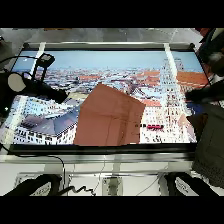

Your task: Fold the clothes and pants, and hang the long-sleeved shirts on hangers.

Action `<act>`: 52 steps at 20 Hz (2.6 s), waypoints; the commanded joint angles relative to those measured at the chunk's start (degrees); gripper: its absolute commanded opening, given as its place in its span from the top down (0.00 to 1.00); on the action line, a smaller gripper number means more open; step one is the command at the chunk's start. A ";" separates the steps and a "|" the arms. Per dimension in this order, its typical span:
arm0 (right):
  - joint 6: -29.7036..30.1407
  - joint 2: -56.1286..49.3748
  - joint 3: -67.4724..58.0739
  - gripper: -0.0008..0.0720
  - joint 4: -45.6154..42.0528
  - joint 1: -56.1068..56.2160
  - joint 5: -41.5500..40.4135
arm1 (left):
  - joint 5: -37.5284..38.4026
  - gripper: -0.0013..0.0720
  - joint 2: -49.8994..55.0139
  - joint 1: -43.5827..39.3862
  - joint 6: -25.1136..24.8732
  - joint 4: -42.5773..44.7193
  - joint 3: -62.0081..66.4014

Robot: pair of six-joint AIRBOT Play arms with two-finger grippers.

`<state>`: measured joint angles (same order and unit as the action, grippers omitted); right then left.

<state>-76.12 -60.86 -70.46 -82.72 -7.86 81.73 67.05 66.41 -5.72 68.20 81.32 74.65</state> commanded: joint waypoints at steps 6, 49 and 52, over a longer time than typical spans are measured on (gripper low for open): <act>6.19 -2.19 40.04 0.42 33.75 0.07 -11.61 | 0.83 0.54 1.44 0.11 -0.07 -1.81 0.00; 27.74 -11.85 46.95 0.97 58.90 4.46 -24.61 | -14.12 0.97 6.64 11.37 -16.68 -37.90 -43.54; 25.68 -6.47 41.03 0.97 55.21 4.50 -22.29 | -9.05 0.97 2.69 11.32 -16.65 -37.88 -34.40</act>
<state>-48.71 -71.40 -25.56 -24.47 -3.42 57.67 53.71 71.85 6.81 52.01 46.09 33.80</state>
